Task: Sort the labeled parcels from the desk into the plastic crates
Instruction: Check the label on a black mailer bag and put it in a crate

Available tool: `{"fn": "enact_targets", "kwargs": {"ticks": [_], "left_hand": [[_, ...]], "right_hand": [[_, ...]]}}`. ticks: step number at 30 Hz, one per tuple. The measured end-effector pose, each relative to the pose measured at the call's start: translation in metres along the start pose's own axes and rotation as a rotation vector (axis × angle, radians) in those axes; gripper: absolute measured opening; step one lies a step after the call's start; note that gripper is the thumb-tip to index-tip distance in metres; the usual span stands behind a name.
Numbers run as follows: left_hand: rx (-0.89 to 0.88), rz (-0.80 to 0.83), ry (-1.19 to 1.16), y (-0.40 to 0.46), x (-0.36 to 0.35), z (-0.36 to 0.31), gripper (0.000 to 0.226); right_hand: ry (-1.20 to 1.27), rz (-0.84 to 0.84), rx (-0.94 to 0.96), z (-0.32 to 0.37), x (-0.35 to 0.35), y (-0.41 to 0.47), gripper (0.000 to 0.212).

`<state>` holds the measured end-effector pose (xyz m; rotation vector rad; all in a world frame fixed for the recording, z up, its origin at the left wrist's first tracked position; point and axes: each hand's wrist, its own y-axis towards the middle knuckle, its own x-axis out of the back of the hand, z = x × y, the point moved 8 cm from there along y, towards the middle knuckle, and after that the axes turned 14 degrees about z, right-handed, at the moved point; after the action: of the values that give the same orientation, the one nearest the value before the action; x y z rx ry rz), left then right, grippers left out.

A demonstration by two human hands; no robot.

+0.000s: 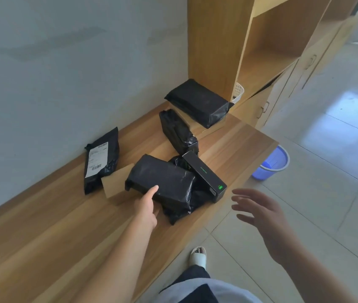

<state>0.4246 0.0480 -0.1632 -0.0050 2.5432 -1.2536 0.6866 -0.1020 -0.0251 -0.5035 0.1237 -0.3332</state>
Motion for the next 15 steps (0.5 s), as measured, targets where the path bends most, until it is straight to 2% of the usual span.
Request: {"fn": "enact_targets", "kwargs": {"ticks": [7, 12, 15], "left_hand": [[-0.04, -0.082, -0.076, 0.026, 0.004, -0.001, 0.068], [-0.081, -0.091, -0.112, 0.025, -0.007, -0.008, 0.05], [-0.107, -0.136, -0.119, 0.021, -0.017, -0.012, 0.057]], "right_hand": [[-0.045, 0.076, -0.009, 0.033, 0.008, 0.062, 0.017], [-0.105, 0.222, -0.028, 0.046, -0.002, 0.096, 0.018], [-0.159, 0.32, -0.016, 0.056, -0.005, 0.114, 0.017]]}}
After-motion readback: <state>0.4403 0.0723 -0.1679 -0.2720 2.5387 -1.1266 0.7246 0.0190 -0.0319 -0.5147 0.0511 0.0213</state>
